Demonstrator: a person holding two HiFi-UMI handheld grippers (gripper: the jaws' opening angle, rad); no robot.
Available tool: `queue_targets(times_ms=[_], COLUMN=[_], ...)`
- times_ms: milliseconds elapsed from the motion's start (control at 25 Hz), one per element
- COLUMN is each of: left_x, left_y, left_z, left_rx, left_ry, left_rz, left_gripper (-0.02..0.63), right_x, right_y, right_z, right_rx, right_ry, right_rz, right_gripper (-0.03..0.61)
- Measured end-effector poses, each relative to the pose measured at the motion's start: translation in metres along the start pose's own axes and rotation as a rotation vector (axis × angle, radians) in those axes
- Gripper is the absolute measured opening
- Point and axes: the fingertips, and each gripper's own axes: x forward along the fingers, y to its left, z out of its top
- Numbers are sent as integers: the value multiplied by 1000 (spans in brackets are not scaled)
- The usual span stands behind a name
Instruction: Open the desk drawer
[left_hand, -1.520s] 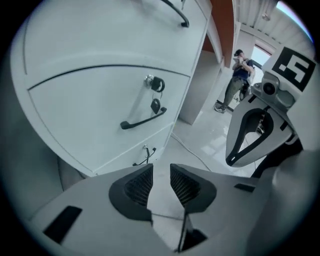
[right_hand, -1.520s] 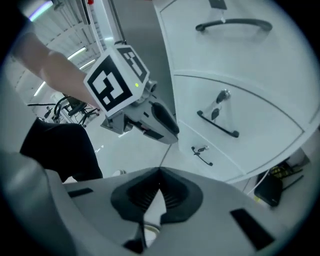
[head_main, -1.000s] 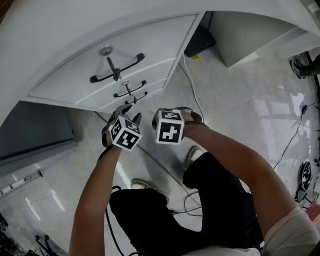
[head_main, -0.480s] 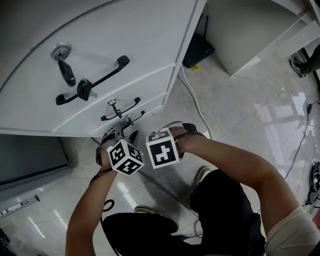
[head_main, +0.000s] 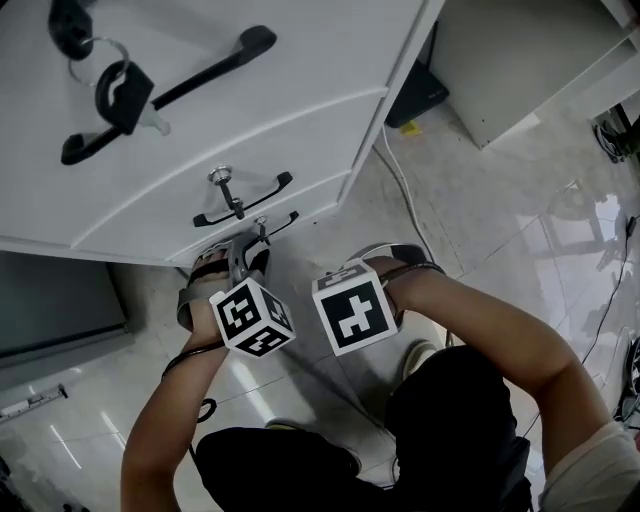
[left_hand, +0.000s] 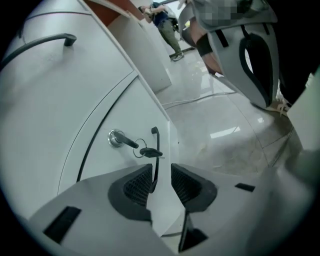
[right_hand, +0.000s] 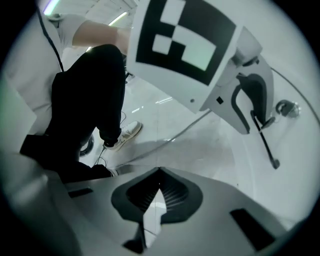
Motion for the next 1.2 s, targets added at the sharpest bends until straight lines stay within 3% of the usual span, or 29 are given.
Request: queue_targets(times_ms=[200, 320, 440, 640, 880, 1200], left_x=[9, 17, 21, 20, 14, 1], left_y=[-3, -2, 7, 9, 6, -16], left_z=[0, 2, 6, 8, 11, 12], left_rx=[5, 79, 164, 183, 208, 214], left_ry=[24, 68, 107, 54, 13, 21], left_rz=[20, 68, 161, 221, 218, 182], left_gripper=[112, 100, 39, 23, 15, 12], right_x=[-8, -9, -10, -10, -13, -15], right_y=[4, 7, 11, 14, 17, 24], right_z=[-6, -5, -5, -6, -3, -3], right_rx=[23, 15, 18, 27, 20, -16], right_ry=[-9, -5, -4, 2, -3, 19], right_rz=[1, 14, 37, 48, 54, 75], right_gripper=[15, 15, 15, 15, 15, 15])
